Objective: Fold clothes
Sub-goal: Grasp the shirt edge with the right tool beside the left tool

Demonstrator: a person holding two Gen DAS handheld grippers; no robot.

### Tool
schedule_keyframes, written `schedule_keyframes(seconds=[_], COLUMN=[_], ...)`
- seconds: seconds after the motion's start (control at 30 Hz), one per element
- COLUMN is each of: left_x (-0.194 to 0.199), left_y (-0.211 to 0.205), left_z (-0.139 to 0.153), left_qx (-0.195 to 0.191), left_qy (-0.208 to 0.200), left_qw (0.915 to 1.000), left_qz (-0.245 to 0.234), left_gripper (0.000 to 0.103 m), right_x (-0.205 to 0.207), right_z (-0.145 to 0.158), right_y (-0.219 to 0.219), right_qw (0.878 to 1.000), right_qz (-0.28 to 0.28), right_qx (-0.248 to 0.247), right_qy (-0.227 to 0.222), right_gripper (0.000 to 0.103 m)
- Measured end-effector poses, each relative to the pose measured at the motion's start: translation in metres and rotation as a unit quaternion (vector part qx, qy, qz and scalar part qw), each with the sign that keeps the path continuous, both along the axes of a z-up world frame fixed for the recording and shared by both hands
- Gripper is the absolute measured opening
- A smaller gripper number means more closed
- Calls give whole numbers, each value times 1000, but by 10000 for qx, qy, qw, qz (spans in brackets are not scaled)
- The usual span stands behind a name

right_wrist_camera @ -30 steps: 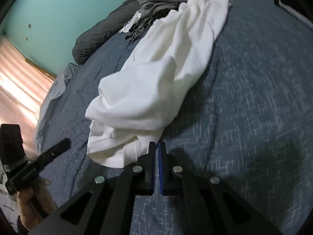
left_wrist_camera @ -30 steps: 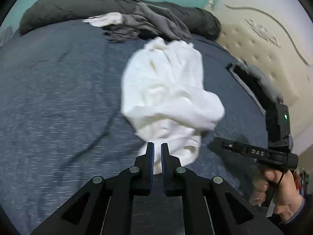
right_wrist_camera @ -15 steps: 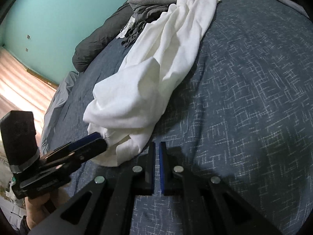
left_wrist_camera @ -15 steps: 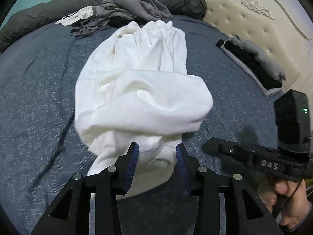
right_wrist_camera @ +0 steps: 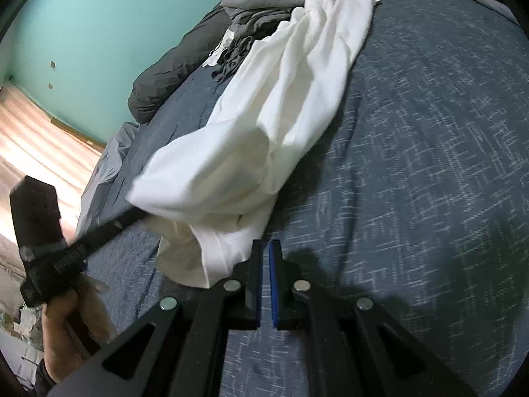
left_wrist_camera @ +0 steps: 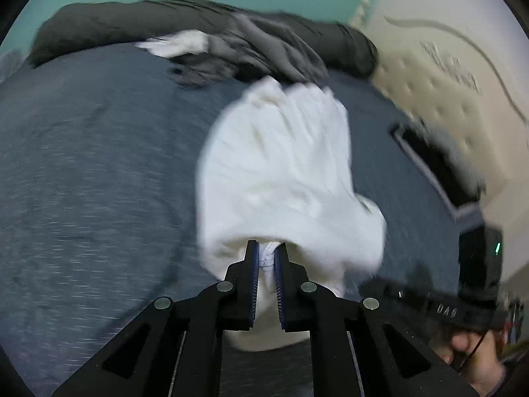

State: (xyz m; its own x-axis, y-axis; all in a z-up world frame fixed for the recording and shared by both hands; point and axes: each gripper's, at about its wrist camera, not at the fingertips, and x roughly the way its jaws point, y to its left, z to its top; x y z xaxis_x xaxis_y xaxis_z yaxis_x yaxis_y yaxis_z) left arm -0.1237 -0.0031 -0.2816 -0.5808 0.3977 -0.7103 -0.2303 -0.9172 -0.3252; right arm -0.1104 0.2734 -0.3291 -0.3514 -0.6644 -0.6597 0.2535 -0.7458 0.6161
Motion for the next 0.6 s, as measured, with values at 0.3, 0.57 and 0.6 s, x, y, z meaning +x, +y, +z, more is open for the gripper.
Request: schedule_keyframes(seconds=[0.3, 0.57, 0.6], left_x=[4, 3, 3], left_y=[-81, -85, -84], left_z=[-11, -21, -22], left_qx=[352, 392, 393], left_qy=[-185, -308, -322], left_qw=[9964, 9963, 9963], left_qz=[747, 704, 694], left_gripper=[9, 9, 9], right_x=[0, 1, 0], right_z=[2, -6, -6], right_y=[-41, -74, -77], right_qw=[9996, 9977, 9975], right_qz=[285, 490, 491], right_qx=[27, 468, 515], right_qy=[-1, -19, 12], right_gripper=[8, 46, 46])
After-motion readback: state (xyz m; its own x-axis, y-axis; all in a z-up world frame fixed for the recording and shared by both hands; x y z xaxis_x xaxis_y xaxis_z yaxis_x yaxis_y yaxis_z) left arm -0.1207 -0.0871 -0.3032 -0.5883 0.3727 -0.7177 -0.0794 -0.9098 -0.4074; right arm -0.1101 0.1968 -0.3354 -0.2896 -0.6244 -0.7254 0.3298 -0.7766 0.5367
